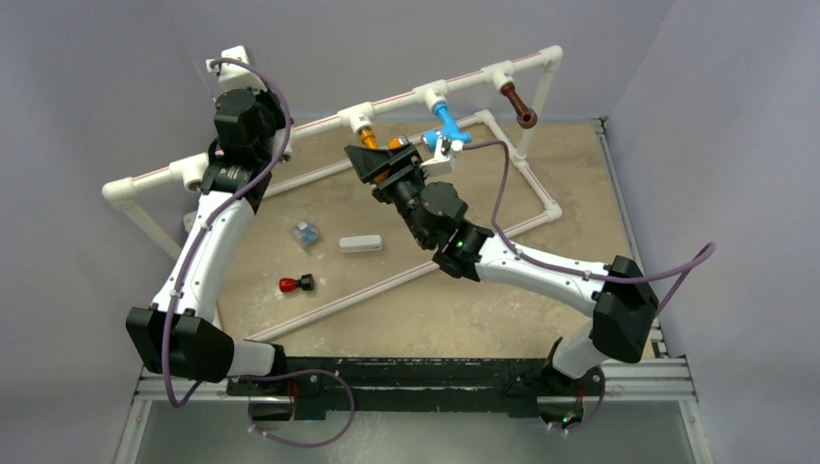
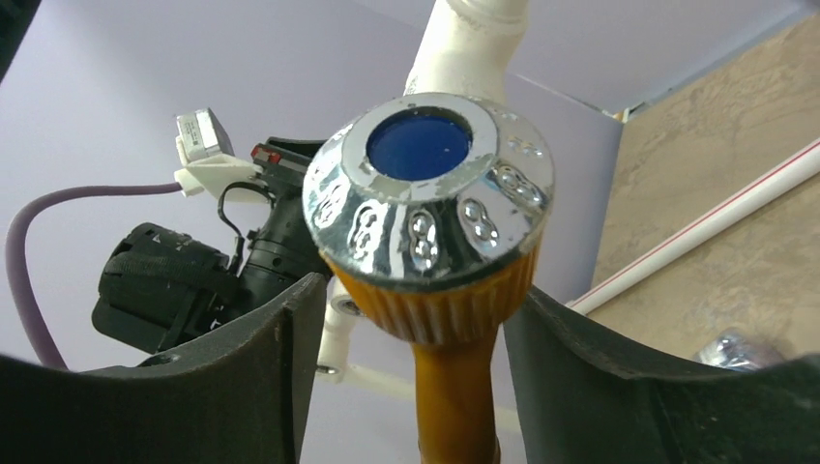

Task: Install the water faucets

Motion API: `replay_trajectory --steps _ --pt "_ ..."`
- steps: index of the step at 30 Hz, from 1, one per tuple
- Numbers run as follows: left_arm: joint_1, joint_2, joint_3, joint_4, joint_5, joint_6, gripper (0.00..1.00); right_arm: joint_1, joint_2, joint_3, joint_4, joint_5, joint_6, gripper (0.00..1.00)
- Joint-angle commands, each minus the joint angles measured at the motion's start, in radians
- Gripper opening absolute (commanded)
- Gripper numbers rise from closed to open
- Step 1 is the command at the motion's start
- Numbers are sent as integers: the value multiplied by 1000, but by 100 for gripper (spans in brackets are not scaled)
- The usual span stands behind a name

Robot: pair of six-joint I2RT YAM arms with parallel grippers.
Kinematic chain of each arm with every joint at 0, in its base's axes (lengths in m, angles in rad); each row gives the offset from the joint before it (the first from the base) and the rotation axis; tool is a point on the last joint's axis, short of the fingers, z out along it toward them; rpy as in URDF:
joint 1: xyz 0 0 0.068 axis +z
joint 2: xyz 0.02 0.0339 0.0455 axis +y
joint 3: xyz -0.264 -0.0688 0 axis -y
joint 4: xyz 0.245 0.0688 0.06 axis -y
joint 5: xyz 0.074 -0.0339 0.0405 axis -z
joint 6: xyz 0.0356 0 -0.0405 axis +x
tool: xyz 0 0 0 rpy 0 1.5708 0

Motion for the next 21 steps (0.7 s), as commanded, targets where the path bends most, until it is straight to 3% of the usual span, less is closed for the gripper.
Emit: replay_trajectory --steps 1,6,10,21 --pt "-4 25 -47 -192 49 5 0 0 -75 -37 16 77 -86 69" --pt "-4 27 -47 -195 56 2 0 -2 -107 -63 29 127 -165 70" --pt "-4 28 -47 -195 56 2 0 -3 -102 -55 48 129 -197 64" --pt "-3 29 -45 -195 60 1 0 -3 -86 -62 53 134 -127 17"
